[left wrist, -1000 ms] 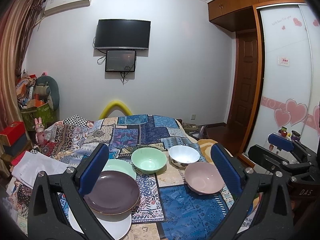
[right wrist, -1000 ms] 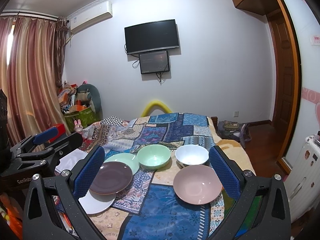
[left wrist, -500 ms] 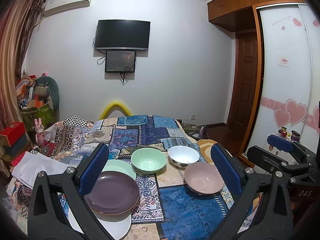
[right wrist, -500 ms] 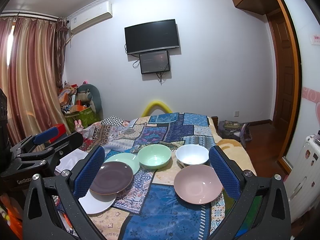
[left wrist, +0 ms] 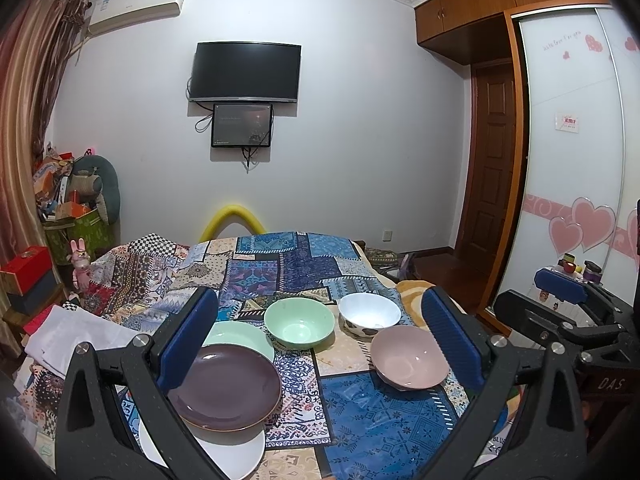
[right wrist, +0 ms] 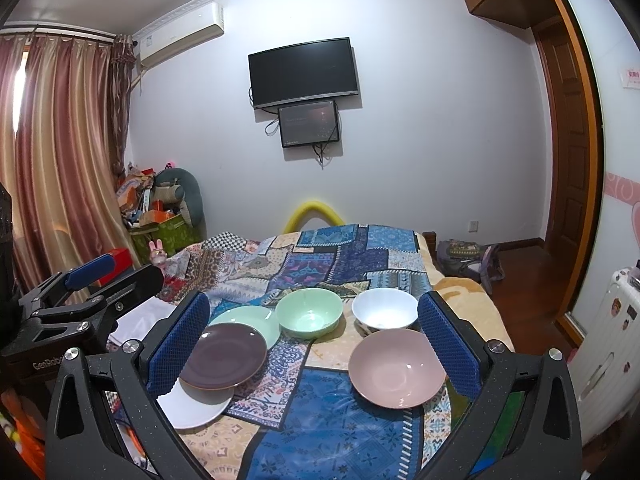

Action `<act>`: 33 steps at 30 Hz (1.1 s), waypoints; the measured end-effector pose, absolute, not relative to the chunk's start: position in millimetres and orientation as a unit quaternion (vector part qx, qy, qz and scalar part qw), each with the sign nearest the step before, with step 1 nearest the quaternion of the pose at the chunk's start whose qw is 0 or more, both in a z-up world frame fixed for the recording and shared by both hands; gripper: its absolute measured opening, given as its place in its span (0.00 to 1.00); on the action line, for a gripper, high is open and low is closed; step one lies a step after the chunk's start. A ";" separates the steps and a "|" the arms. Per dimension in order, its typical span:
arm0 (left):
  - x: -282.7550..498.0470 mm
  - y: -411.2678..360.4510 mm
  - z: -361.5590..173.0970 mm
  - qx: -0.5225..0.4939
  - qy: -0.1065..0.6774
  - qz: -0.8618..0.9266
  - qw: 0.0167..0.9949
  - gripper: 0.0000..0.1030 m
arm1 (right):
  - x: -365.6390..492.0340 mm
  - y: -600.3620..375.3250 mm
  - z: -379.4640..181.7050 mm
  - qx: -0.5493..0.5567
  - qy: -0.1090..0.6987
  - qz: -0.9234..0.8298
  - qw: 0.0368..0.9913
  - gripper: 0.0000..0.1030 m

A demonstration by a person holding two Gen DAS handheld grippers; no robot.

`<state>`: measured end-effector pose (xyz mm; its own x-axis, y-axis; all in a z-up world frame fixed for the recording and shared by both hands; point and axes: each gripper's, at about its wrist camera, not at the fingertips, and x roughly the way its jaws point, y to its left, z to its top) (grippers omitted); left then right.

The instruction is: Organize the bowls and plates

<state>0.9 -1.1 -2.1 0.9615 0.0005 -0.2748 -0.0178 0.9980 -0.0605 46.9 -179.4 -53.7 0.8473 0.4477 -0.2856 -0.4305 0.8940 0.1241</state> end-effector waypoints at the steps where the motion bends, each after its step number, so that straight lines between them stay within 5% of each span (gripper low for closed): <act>1: 0.9 -1.2 -2.3 -0.031 0.139 0.004 0.990 1.00 | 47.8 -178.7 -54.3 0.028 0.157 0.228 0.961 1.00; 28: 53.8 100.2 -60.6 -0.054 0.210 0.010 0.976 1.00 | 113.4 -84.8 -114.1 -0.024 0.255 0.250 0.934 1.00; 33: 71.3 135.5 -91.5 -0.065 0.232 0.019 0.970 1.00 | 136.3 -65.2 -140.8 -0.037 0.307 0.256 0.916 0.89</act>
<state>71.3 135.5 -91.5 0.8919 0.0073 -0.4523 -0.0678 0.9907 -0.1177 136.3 -65.2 -140.8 0.6806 0.4468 -0.5807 -0.4918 0.8661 0.0901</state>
